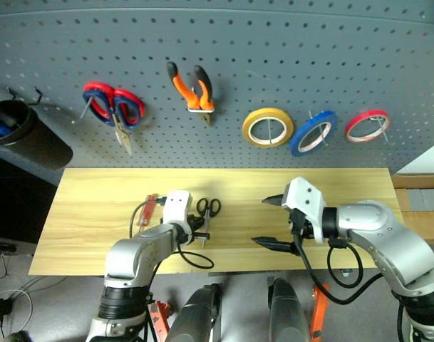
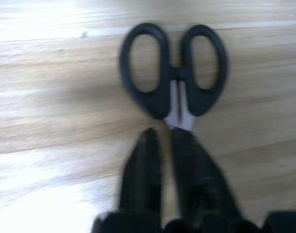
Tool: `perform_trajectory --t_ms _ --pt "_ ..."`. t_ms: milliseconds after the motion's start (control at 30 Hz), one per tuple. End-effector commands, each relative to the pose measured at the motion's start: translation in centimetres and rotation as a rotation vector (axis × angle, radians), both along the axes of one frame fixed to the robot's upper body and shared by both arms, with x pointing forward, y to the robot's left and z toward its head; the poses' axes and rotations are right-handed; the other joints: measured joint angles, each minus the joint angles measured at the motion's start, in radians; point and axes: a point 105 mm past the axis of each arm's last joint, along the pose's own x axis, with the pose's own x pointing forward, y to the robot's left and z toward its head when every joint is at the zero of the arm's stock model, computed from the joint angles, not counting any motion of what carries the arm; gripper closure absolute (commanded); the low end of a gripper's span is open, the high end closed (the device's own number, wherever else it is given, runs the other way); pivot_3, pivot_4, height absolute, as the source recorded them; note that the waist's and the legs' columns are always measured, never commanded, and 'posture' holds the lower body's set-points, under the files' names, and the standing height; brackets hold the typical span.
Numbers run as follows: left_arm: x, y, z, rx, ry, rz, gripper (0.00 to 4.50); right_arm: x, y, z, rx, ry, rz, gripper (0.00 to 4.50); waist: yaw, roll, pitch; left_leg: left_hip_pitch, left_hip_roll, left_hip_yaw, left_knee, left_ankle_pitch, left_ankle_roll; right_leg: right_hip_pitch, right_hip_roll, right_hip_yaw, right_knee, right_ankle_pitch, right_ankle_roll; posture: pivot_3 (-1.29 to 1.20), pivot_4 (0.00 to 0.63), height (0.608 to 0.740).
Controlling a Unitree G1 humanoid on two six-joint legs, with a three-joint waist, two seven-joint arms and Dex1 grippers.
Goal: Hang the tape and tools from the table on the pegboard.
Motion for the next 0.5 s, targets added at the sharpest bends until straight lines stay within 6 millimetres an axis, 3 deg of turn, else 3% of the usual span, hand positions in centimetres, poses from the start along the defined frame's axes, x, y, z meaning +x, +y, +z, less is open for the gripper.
perform_trajectory --t_ms 33,267,500 --pt "-1.2 1.1 -2.7 0.018 0.100 0.020 4.47 -0.5 0.3 0.5 0.013 -0.026 0.026 0.00 -0.001 0.000 0.000 0.000 0.000 0.000 0.000 0.000 0.000 0.000 0.000 0.000 0.000 0.000 0.000 -0.10 0.392 0.740" --pt "-1.0 2.9 -2.3 0.015 0.064 0.026 4.47 -0.3 0.2 0.6 0.014 -0.034 0.016 0.00 -0.003 0.000 0.000 0.000 0.000 0.000 0.000 0.000 0.000 0.000 0.000 0.000 0.000 0.000 0.000 -0.10 0.394 0.740" --pt "-0.5 4.6 1.1 0.051 -0.117 -0.037 4.47 -0.1 -0.1 1.0 0.012 -0.046 0.005 0.00 -0.018 0.001 0.001 0.000 0.000 0.000 -0.001 0.000 0.000 -0.001 0.000 0.000 -0.001 0.000 0.000 -0.10 0.396 0.740"
